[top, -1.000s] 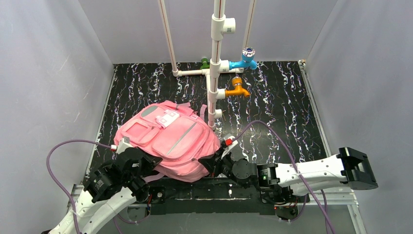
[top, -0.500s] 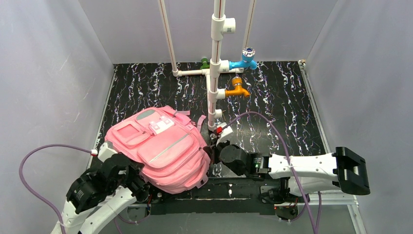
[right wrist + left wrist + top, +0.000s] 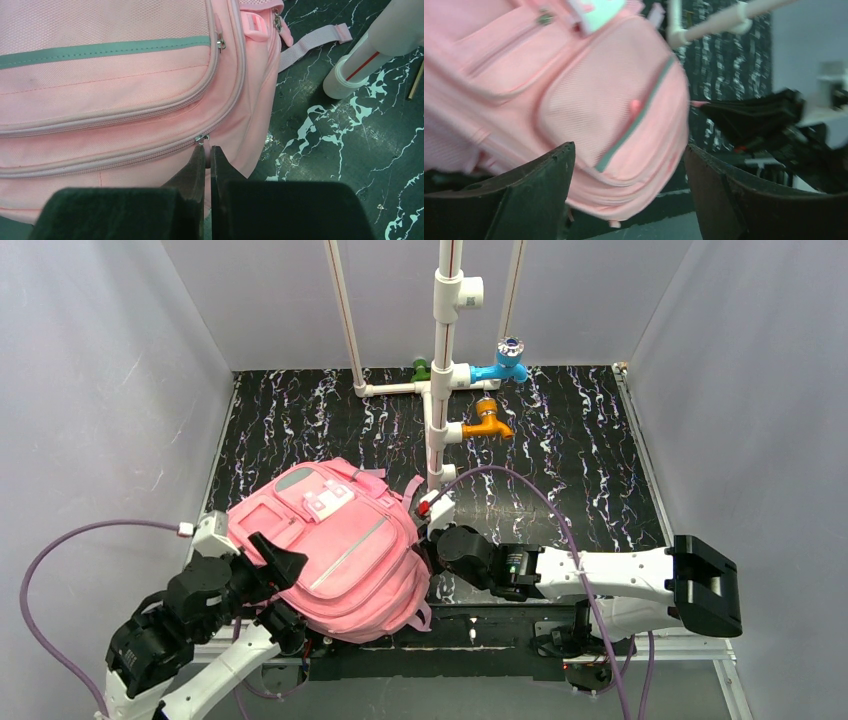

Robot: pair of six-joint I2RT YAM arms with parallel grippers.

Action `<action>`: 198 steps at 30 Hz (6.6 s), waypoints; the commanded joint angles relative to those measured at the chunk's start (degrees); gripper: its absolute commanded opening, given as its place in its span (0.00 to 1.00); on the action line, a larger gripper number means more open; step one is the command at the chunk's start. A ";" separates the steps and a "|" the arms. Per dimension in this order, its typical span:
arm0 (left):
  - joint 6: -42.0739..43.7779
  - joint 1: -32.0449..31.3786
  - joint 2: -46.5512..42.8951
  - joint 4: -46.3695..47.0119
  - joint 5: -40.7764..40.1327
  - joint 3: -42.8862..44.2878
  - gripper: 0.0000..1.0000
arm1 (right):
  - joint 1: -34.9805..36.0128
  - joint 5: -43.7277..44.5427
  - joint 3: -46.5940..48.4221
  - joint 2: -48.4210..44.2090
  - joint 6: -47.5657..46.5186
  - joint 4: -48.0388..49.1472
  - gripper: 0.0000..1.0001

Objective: Pack the student bag
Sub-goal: Zip the student bag at the center of the board, then adjust the student bag at the center of the board, then reset both arms

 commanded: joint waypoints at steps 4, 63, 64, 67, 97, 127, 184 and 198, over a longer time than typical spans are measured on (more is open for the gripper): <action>18.60 0.21 16.76 26.11 31.47 0.73 0.73 | -0.24 -3.69 4.69 -3.21 0.25 3.48 0.01; 42.47 -32.51 21.50 12.88 1.14 2.97 0.00 | -1.20 2.89 17.23 -6.83 -3.48 -4.25 0.01; 41.87 -32.49 20.97 12.28 0.93 3.42 0.00 | -1.58 3.50 17.37 -6.98 -3.60 -4.65 0.01; 39.79 -32.53 19.70 9.80 -1.74 4.45 0.00 | -2.57 5.30 18.19 -7.27 -4.13 -6.09 0.01; 35.37 -32.49 14.25 5.87 -5.59 9.31 0.00 | -14.10 -2.16 41.51 31.78 -15.98 -12.14 0.01; 14.26 -16.29 28.01 33.98 0.34 -25.89 0.00 | -10.57 -14.15 35.60 14.71 -8.58 -28.83 0.71; 33.82 21.99 24.01 29.97 18.81 22.22 0.98 | -9.41 21.46 24.04 -28.06 0.07 -41.70 0.98; 42.77 21.93 15.45 33.27 21.17 23.69 0.98 | -9.42 25.64 30.56 -30.08 -1.10 -44.99 0.98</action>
